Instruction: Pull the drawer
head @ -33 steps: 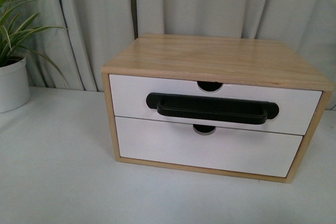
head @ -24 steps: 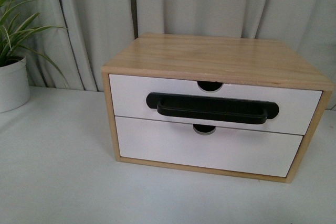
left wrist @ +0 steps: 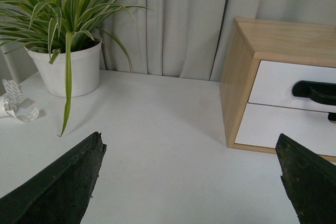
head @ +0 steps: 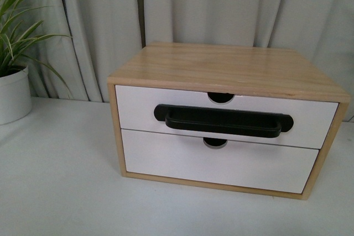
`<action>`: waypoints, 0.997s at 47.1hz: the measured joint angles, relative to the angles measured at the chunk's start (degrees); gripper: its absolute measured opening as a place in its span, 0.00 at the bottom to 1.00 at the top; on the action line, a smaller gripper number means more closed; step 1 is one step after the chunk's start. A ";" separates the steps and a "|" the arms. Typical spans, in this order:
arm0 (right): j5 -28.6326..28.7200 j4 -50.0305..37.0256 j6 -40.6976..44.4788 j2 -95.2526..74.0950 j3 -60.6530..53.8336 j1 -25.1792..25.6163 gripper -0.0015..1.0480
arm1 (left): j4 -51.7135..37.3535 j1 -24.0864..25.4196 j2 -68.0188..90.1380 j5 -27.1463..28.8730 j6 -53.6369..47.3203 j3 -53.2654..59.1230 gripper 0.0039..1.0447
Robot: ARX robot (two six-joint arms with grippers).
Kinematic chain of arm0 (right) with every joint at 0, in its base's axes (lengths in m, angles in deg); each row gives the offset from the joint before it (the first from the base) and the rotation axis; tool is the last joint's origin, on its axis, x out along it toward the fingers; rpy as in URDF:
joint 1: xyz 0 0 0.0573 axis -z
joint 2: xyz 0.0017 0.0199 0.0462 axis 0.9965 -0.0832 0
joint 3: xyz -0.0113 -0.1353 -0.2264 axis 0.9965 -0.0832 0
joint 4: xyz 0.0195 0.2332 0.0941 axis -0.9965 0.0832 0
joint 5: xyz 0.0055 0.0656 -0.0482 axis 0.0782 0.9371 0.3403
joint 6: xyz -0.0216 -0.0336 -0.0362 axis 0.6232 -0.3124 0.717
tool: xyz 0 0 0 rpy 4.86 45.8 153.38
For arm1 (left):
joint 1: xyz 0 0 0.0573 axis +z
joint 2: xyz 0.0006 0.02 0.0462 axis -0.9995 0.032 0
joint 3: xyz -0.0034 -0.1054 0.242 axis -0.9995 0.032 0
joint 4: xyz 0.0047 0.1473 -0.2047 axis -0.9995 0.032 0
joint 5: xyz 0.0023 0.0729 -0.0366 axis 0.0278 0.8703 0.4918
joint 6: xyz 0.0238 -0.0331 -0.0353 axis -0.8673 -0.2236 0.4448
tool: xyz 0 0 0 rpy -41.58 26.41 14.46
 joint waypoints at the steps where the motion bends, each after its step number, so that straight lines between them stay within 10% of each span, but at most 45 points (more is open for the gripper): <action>1: 0.00 0.00 0.00 0.00 0.00 0.00 0.91 | 0.00 0.00 0.00 0.00 0.00 0.00 0.95; 17: 1.27 0.59 -0.31 -0.33 0.13 0.26 0.91 | 0.02 0.00 0.02 0.11 0.02 0.00 0.95; 22: 16.35 11.78 -1.31 -8.26 5.20 5.01 0.91 | 7.58 -6.78 7.69 21.53 2.40 -3.74 0.95; 26: 19.63 12.35 -0.48 -13.33 7.34 5.44 0.91 | 5.64 -8.37 13.60 28.00 1.57 -4.96 0.95; 47: 27.76 7.56 22.38 -46.75 25.38 -0.04 0.91 | -16.87 -10.27 55.69 -7.52 -28.55 -22.51 0.95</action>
